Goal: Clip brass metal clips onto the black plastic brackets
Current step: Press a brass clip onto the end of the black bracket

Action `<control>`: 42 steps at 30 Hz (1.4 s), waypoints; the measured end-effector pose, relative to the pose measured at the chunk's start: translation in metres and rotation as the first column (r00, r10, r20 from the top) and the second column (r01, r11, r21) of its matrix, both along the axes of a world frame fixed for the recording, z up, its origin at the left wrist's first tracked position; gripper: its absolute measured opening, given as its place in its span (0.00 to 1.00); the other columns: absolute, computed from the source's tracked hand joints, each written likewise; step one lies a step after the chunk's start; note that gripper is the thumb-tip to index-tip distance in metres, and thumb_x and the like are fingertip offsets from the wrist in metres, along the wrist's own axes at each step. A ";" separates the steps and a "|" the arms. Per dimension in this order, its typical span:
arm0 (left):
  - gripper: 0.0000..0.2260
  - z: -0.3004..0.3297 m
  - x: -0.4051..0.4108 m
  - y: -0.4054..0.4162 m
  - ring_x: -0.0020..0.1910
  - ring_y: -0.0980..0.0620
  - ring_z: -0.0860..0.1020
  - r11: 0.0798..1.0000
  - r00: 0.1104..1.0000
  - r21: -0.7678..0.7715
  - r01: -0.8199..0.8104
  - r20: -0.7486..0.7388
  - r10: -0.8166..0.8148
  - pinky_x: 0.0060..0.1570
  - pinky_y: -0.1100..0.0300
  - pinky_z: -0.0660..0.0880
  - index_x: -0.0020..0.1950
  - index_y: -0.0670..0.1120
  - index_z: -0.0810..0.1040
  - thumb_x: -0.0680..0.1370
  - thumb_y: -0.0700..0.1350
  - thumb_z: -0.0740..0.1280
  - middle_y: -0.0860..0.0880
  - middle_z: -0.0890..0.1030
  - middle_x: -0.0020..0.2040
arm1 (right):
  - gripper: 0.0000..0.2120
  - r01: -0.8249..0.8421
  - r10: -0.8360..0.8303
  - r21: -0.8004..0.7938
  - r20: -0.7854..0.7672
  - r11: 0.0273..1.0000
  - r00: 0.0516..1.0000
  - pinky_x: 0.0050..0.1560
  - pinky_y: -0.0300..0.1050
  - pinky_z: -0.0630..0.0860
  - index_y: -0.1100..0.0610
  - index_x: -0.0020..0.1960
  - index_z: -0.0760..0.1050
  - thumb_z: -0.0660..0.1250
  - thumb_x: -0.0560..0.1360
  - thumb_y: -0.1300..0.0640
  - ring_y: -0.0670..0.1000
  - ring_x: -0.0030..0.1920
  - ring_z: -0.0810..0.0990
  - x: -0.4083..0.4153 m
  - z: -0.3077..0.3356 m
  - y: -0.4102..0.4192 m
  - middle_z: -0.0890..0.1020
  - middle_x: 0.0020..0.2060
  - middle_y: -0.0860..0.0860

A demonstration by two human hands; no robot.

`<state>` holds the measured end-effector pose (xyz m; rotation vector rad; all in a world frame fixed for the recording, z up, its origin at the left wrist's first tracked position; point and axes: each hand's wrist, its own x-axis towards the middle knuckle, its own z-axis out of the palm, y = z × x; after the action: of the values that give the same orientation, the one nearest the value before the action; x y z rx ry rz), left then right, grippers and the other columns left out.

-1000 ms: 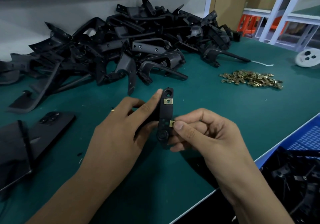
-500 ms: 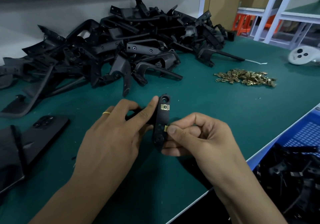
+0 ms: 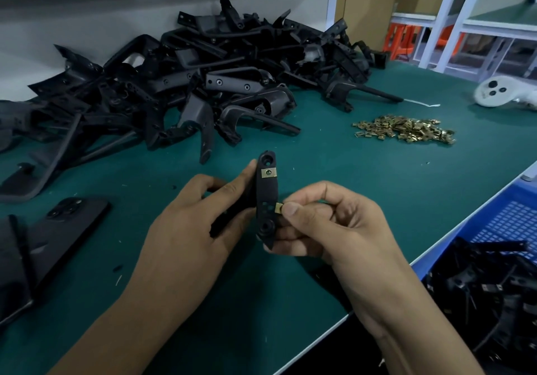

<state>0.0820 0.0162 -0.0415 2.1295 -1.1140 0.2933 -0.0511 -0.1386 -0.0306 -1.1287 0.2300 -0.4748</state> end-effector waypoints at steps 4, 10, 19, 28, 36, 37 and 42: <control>0.22 -0.003 0.001 0.001 0.48 0.55 0.77 1.000 1.000 -0.004 0.002 -0.002 -0.002 0.43 0.50 0.78 0.76 0.69 0.67 0.81 0.61 0.64 0.60 0.74 0.52 | 0.02 0.016 -0.016 0.039 0.004 0.999 1.000 0.41 0.51 0.85 0.62 0.45 0.81 0.72 0.76 0.64 0.61 0.39 0.87 -0.001 0.001 -0.001 0.85 0.40 0.66; 0.25 -0.001 0.000 0.002 0.48 0.56 0.77 1.000 1.000 0.024 -0.005 0.022 0.004 0.43 0.56 0.77 0.75 0.70 0.68 0.77 0.63 0.62 0.61 0.74 0.54 | 0.03 0.003 -0.004 -0.047 -0.021 0.999 1.000 0.41 0.50 0.85 0.65 0.45 0.82 0.72 0.77 0.66 0.58 0.38 0.87 -0.001 0.001 0.001 0.86 0.37 0.64; 0.26 0.002 -0.002 0.003 0.44 0.56 0.76 0.995 0.999 0.103 -0.011 0.038 0.007 0.41 0.53 0.78 0.77 0.69 0.65 0.78 0.63 0.59 0.61 0.72 0.55 | 0.04 0.000 -0.004 -0.085 -0.047 0.996 0.999 0.40 0.50 0.85 0.63 0.43 0.83 0.75 0.72 0.62 0.58 0.36 0.87 -0.002 0.002 0.000 0.85 0.37 0.64; 0.25 0.009 -0.009 0.003 0.46 0.50 0.77 0.977 0.997 0.212 -0.023 0.071 0.008 0.38 0.47 0.79 0.78 0.67 0.66 0.79 0.61 0.57 0.57 0.73 0.57 | 0.04 -0.060 0.054 -0.072 -0.072 0.996 0.996 0.39 0.49 0.84 0.62 0.43 0.84 0.76 0.70 0.61 0.59 0.36 0.87 -0.002 0.003 -0.001 0.85 0.38 0.66; 0.24 0.015 -0.018 0.001 0.42 0.45 0.75 0.968 0.944 0.198 -0.154 0.319 0.085 0.30 0.49 0.77 0.78 0.59 0.71 0.81 0.49 0.59 0.49 0.78 0.55 | 0.07 -0.083 0.071 -0.085 -0.132 0.993 0.989 0.38 0.49 0.84 0.64 0.42 0.82 0.76 0.69 0.61 0.57 0.34 0.86 -0.002 0.003 -0.001 0.84 0.35 0.65; 0.26 0.014 -0.018 0.002 0.42 0.45 0.75 0.970 0.948 0.198 -0.143 0.310 0.076 0.30 0.49 0.78 0.78 0.59 0.71 0.79 0.47 0.62 0.50 0.77 0.55 | 0.07 -0.101 0.088 -0.092 -0.135 0.991 0.987 0.38 0.48 0.84 0.63 0.42 0.83 0.77 0.69 0.60 0.57 0.34 0.86 -0.002 0.003 -0.002 0.84 0.35 0.66; 0.24 0.007 -0.017 0.000 0.46 0.53 0.77 0.981 0.981 0.095 0.169 0.081 -0.177 0.38 0.50 0.79 0.79 0.65 0.66 0.82 0.52 0.61 0.57 0.73 0.59 | 0.18 -0.375 0.376 0.041 -0.009 0.926 0.927 0.37 0.49 0.85 0.70 0.54 0.77 0.78 0.73 0.60 0.60 0.38 0.88 -0.009 0.005 -0.013 0.85 0.40 0.67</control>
<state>0.0652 0.0160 -0.0346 2.0956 -1.3781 0.2637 -0.0599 -0.1521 -0.0260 -1.1072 0.0331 -0.1184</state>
